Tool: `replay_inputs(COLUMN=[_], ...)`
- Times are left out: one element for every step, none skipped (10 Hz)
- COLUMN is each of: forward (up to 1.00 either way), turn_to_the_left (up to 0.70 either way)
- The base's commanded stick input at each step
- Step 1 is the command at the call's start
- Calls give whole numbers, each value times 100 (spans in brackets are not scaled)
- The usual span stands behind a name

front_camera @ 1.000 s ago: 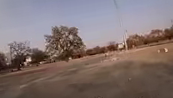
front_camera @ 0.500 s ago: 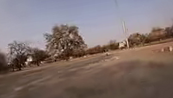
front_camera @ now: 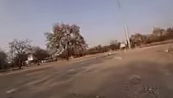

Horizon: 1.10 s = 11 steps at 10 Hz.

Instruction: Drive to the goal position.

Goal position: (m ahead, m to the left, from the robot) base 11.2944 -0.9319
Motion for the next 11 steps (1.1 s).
replay_inputs(forward=[70, 70, 70, 70, 70, 70, 70, 70, 70, 70, 70], turn_to_the_left=[0, 0, 0, 0, 0, 0, 0, 0, 0, 0, 0])
